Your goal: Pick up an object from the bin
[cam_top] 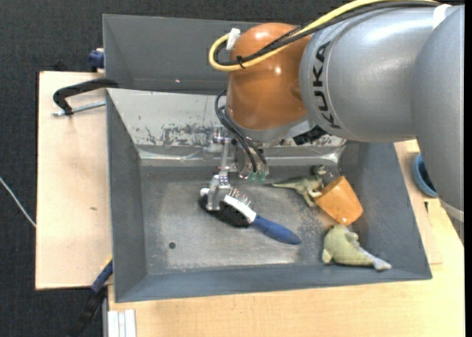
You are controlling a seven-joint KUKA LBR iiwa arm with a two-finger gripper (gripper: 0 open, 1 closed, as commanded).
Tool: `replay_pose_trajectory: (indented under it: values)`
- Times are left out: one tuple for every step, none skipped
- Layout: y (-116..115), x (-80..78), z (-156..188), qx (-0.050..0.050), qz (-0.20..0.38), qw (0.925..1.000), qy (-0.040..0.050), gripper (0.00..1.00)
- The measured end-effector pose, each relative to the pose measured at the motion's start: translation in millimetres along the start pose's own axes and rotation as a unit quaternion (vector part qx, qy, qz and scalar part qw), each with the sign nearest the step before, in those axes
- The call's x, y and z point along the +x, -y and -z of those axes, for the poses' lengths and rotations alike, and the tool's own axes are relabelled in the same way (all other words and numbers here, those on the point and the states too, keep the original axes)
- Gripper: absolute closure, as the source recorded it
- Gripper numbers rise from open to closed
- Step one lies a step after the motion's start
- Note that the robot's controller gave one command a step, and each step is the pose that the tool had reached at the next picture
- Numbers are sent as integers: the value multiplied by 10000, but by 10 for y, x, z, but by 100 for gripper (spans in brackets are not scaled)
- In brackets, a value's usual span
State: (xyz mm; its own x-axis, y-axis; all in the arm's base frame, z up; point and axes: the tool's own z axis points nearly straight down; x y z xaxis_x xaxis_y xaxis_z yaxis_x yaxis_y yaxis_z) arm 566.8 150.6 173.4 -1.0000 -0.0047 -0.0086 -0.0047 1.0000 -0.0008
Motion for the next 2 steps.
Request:
replay_pose_trajectory:
  values:
    - [477, 165, -900, -13, 1857, 9826, -45, 0]
    - [466, 158, -884, -20, 1859, 9826, -33, 100]
